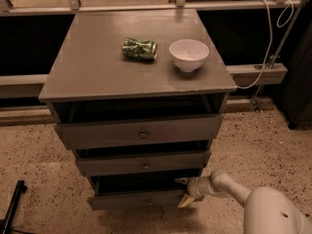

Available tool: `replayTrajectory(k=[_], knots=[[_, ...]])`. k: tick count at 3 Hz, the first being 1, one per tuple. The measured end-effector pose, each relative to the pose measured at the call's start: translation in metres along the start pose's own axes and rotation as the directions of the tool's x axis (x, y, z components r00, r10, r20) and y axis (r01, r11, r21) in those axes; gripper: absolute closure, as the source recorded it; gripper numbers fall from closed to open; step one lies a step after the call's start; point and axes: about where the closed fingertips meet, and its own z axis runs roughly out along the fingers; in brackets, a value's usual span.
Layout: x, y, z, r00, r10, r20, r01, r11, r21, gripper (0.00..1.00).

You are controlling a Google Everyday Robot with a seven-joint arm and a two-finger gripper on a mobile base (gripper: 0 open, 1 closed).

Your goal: Open bottom drawer

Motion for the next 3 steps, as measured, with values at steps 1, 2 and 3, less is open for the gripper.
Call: replayTrajectory(k=[1, 2, 3], knots=[[0.0000, 0.0000, 0.0000, 1.000, 0.000, 0.000, 0.000, 1.0000, 0.000, 0.00], [-0.0012, 0.0014, -0.0007, 1.000, 0.004, -0.003, -0.004, 1.0000, 0.000, 0.00], [-0.0045, 0.0052, -0.0027, 1.000, 0.017, -0.011, -0.017, 0.9999, 0.002, 0.00]])
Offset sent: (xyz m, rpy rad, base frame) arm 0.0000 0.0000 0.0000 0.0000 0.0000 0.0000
